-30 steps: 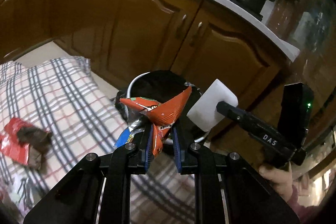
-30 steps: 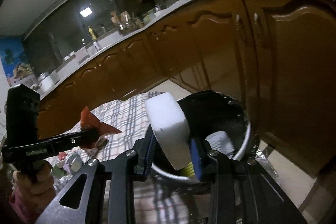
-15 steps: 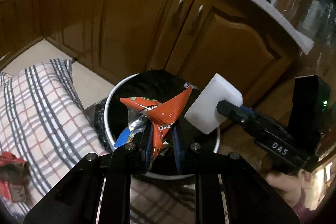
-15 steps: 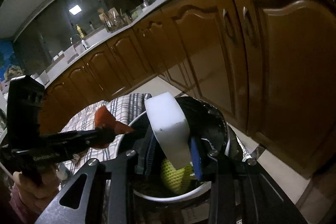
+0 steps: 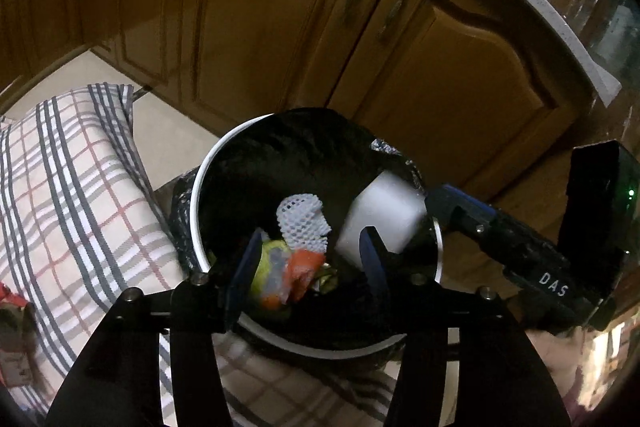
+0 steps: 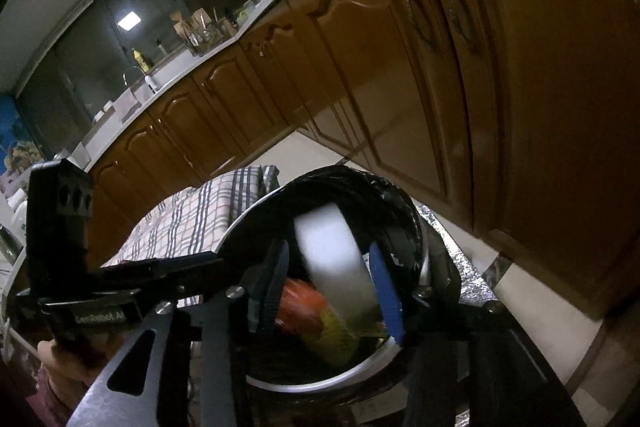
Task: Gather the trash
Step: 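Carry the box and orange wrapper to the bin and release both, then grasp crumpled white paper with the left tool while the right grasps a red wrapper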
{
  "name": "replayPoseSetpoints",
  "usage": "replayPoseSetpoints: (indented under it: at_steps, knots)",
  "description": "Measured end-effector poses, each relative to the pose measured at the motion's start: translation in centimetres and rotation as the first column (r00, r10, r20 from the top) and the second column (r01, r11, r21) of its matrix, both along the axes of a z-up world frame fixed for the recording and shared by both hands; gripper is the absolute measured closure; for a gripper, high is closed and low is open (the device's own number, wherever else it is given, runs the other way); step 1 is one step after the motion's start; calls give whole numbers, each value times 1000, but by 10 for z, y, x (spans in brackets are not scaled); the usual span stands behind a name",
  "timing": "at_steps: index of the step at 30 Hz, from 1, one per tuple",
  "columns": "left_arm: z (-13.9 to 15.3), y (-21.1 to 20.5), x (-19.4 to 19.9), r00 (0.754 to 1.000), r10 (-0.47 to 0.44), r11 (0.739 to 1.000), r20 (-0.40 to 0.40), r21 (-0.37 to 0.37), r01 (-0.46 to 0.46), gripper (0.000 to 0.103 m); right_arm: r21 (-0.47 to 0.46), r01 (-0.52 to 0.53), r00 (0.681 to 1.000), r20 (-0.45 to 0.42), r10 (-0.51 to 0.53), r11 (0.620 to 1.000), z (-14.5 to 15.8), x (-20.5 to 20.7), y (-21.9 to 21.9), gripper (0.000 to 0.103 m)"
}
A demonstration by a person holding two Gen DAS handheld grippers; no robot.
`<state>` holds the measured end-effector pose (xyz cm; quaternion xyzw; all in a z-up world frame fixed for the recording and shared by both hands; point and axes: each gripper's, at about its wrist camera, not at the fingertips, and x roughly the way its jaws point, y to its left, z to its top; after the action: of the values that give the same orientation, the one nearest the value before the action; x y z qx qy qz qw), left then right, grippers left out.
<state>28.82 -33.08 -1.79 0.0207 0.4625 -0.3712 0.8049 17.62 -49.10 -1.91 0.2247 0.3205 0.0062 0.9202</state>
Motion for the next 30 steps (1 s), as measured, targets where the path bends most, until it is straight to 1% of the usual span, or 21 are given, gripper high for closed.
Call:
replayPoseSetpoints:
  at_steps: [3, 6, 8, 10, 11, 13, 15, 19, 23, 26, 30]
  knots:
    - [0, 7, -6, 1000, 13, 1000, 5, -9, -13, 52, 6, 1, 1000, 7, -1, 1000, 0, -2, 0, 48]
    - [1, 21, -11, 999, 34, 999, 9, -25, -34, 52, 8, 5, 1000, 22, -5, 1000, 2, -7, 3, 46]
    - [2, 33, -16, 999, 52, 998, 9, -39, -52, 52, 12, 4, 1000, 29, -4, 1000, 2, -9, 6, 43]
    - [5, 47, -21, 997, 74, 996, 14, -54, -73, 50, 23, 4, 999, 40, -5, 1000, 3, -12, 9, 33]
    - [6, 56, -25, 995, 95, 994, 23, -62, -94, 49, 28, 3, 999, 48, -4, 1000, 3, -14, 11, 30]
    - [8, 68, -30, 992, 120, 990, 34, -76, -117, 46, 31, 5, 997, 73, -7, 1000, 5, -19, 17, 18]
    - [11, 84, -37, 988, 150, 986, 49, -88, -145, 46, 28, 8, 995, 101, -11, 1000, 6, -27, 25, 12]
    - [16, 110, -49, 978, 195, 977, 76, -103, -187, 42, 37, -2, 992, 126, -3, 999, 7, -35, 40, 10]
    - [22, 136, -62, 966, 236, 969, 110, -106, -224, 42, 48, -20, 991, 133, 13, 999, 7, -40, 54, 10]
    - [23, 153, -69, 960, 259, 962, 111, -114, -246, 42, 61, -35, 990, 137, 26, 998, 8, -42, 64, 10]
    - [24, 177, -78, 945, 299, 952, 129, -105, -287, 42, 70, -62, 989, 138, 52, 996, 9, -42, 78, 10]
